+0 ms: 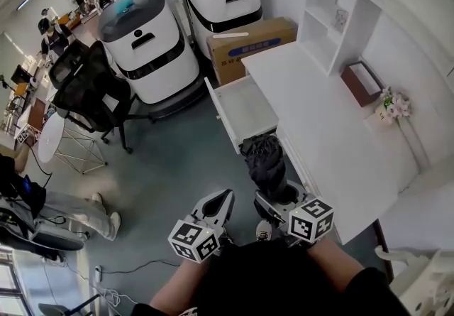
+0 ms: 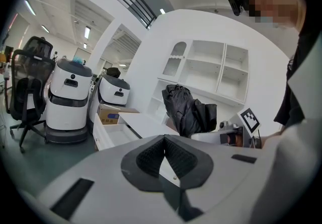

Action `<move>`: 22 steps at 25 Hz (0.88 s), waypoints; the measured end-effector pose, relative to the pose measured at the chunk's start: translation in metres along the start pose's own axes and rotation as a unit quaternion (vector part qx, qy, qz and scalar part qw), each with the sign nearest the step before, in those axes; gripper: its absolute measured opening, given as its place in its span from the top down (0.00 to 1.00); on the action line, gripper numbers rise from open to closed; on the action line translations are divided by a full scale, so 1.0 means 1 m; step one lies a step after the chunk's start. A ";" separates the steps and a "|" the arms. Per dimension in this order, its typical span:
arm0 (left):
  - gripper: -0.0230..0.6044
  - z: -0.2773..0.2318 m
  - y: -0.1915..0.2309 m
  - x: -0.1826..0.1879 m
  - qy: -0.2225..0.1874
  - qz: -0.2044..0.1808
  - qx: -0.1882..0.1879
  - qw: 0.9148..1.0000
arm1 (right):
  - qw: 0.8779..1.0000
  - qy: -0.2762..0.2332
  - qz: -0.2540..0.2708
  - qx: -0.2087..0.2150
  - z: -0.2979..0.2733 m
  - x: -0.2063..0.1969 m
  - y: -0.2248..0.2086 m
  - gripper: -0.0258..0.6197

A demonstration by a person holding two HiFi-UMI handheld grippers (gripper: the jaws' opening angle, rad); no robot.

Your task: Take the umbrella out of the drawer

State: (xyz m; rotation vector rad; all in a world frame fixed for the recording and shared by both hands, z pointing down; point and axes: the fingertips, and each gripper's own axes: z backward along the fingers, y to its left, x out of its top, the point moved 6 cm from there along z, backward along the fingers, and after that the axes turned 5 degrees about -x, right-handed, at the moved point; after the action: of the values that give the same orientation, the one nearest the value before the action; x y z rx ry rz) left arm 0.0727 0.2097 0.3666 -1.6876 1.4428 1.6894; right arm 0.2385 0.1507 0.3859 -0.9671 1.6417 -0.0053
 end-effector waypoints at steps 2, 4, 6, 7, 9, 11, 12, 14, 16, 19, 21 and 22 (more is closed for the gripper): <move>0.96 -0.004 -0.005 -0.001 0.000 -0.002 -0.001 1.000 | 1.000 0.000 0.001 0.002 0.004 0.000 -0.003 0.58; 0.96 -0.007 -0.008 -0.002 0.001 -0.003 0.000 1.000 | 1.000 0.000 0.002 0.004 0.007 0.000 -0.005 0.58; 0.96 -0.010 -0.010 -0.002 0.002 -0.003 0.000 1.000 | 1.000 0.000 0.003 0.005 0.009 0.000 -0.007 0.58; 0.96 -0.011 -0.011 -0.003 0.002 -0.004 -0.001 1.000 | 1.000 0.000 0.004 0.006 0.010 0.000 -0.008 0.58; 0.96 -0.013 -0.013 -0.002 0.002 -0.005 -0.001 1.000 | 1.000 -0.001 0.005 0.006 0.010 0.001 -0.010 0.58; 0.96 -0.014 -0.013 -0.002 0.003 -0.006 -0.002 1.000 | 1.000 -0.001 0.005 0.005 0.010 0.001 -0.011 0.58; 0.96 -0.014 -0.012 -0.001 0.003 -0.006 -0.002 1.000 | 1.000 0.000 0.005 0.005 0.009 0.001 -0.012 0.58; 0.96 -0.015 -0.011 -0.001 0.004 -0.006 -0.001 1.000 | 1.000 0.001 0.003 0.004 0.008 0.000 -0.014 0.58; 0.96 -0.017 -0.010 -0.001 0.005 -0.004 0.001 1.000 | 1.000 0.002 0.001 0.004 0.008 0.000 -0.016 0.58; 0.96 -0.021 -0.011 -0.002 0.008 -0.003 0.001 1.000 | 1.000 0.004 -0.002 0.004 0.007 0.000 -0.020 0.58; 0.96 -0.024 -0.010 -0.003 0.009 -0.003 0.001 1.000 | 1.000 0.005 -0.004 0.004 0.007 0.000 -0.023 0.58; 0.96 -0.025 -0.010 -0.003 0.010 -0.003 0.001 1.000 | 1.000 0.005 -0.005 0.004 0.006 0.000 -0.024 0.58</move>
State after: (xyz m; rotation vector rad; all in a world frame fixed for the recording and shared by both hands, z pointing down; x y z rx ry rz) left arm 0.0945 0.1948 0.3708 -1.7092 1.4470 1.6721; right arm 0.2576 0.1376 0.3959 -0.9705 1.6453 -0.0234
